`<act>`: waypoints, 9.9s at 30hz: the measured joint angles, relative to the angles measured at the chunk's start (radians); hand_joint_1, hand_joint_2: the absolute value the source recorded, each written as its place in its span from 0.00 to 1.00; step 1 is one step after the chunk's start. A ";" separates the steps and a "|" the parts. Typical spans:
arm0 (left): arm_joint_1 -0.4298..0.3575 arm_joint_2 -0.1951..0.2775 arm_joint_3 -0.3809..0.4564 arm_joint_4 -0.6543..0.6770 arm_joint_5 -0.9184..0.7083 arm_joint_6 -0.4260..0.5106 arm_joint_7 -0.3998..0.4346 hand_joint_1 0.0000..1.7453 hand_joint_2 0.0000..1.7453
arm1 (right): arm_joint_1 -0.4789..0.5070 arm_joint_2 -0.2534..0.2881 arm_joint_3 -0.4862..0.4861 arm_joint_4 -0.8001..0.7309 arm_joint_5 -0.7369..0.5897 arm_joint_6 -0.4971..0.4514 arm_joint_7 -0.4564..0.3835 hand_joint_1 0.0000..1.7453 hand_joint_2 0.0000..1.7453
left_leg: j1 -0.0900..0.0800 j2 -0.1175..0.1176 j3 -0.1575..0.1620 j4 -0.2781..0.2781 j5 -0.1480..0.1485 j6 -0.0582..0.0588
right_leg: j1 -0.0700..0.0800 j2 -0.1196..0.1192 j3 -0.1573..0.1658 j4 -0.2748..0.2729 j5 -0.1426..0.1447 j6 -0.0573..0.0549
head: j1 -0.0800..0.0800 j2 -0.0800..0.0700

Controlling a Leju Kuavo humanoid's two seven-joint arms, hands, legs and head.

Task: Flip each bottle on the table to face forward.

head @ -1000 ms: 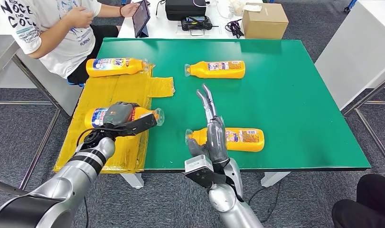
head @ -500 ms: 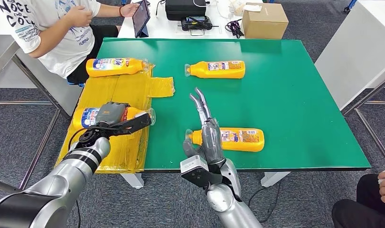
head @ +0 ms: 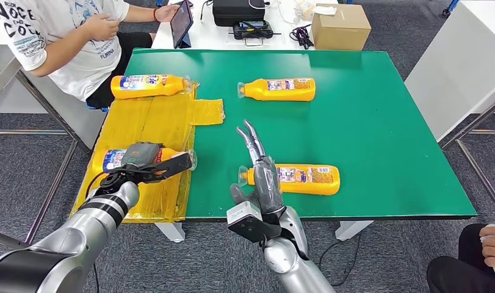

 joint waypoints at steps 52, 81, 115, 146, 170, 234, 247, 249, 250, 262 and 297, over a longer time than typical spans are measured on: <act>0.159 -0.094 0.329 -0.312 -0.090 0.509 -0.368 0.00 0.00 | -0.046 0.003 0.042 0.139 -0.038 -0.005 -0.006 0.00 0.00 | 0.000 0.000 0.004 0.000 0.001 0.000 | 0.000 0.000 0.004 0.000 0.000 0.000 | 0.000 0.000; 0.353 -0.203 0.378 -0.433 0.962 0.340 -0.479 0.00 1.00 | -0.169 -0.156 -0.174 0.278 0.231 0.120 0.316 0.00 1.00 | -0.002 0.000 0.004 0.000 0.001 0.000 | -0.001 0.001 0.003 -0.001 0.001 0.001 | 0.000 0.000; 0.318 -0.212 0.289 -0.348 0.975 0.293 -0.498 0.00 1.00 | -0.426 -0.239 0.006 0.552 -0.025 0.570 0.227 0.00 1.00 | -0.002 0.000 0.004 0.001 0.001 0.000 | -0.001 0.000 0.004 0.000 0.001 0.001 | 0.000 0.000; 0.312 -0.217 0.266 -0.318 0.986 0.284 -0.495 0.00 1.00 | -0.387 -0.587 0.227 0.270 -0.135 0.632 0.337 0.00 1.00 | -0.003 0.000 0.004 0.001 0.001 0.000 | -0.002 0.000 0.003 -0.001 0.001 0.002 | -0.001 0.000; 0.301 -0.223 0.247 -0.295 0.989 0.281 -0.490 0.00 1.00 | -0.375 -0.666 0.287 0.247 -0.107 0.617 0.423 0.00 1.00 | -0.003 0.000 0.003 0.001 0.001 0.000 | -0.002 0.000 0.003 -0.001 0.001 0.002 | -0.001 0.000; 0.372 -0.223 0.209 -0.301 0.945 0.225 -0.425 0.00 1.00 | 0.009 -0.235 -0.324 0.035 0.175 -0.163 0.263 1.00 1.00 | -0.002 -0.001 0.004 0.000 0.001 0.000 | -0.001 -0.001 0.003 -0.001 0.001 0.002 | -0.001 0.000; 0.392 -0.234 0.200 -0.345 1.086 -0.147 -0.341 0.00 1.00 | 0.051 -0.144 -0.422 -0.014 0.134 -0.172 0.152 1.00 1.00 | -0.002 0.000 0.004 0.000 0.001 0.000 | -0.001 0.000 0.003 -0.001 0.001 0.002 | -0.001 0.000; 0.401 -0.236 0.186 -0.367 1.193 -0.365 -0.302 0.00 1.00 | 0.053 -0.135 -0.426 0.020 0.119 -0.149 0.103 1.00 1.00 | -0.002 0.000 0.003 0.000 0.001 0.000 | -0.001 0.000 0.004 -0.001 0.001 0.002 | -0.001 0.000; 0.406 -0.236 0.177 -0.378 1.234 -0.441 -0.292 0.00 1.00 | 0.055 -0.130 -0.426 0.041 0.112 -0.138 0.083 1.00 1.00 | -0.002 0.000 0.003 0.000 0.001 0.000 | -0.001 0.000 0.003 -0.001 0.001 0.002 | -0.001 0.000; 0.450 -0.216 0.044 -0.479 1.454 -0.722 -0.252 0.00 1.00 | 0.072 -0.052 -0.375 0.239 0.122 -0.057 -0.003 1.00 1.00 | -0.002 0.000 0.003 0.000 0.001 0.000 | -0.001 0.000 0.003 -0.001 0.001 0.001 | 0.000 0.000; 0.458 -0.201 -0.057 -0.547 1.479 -0.701 -0.266 0.00 1.00 | -0.036 0.051 -0.082 0.443 0.121 0.000 0.033 1.00 1.00 | -0.002 0.000 0.003 0.000 0.001 0.000 | -0.001 0.000 0.003 -0.001 0.001 0.001 | 0.000 0.000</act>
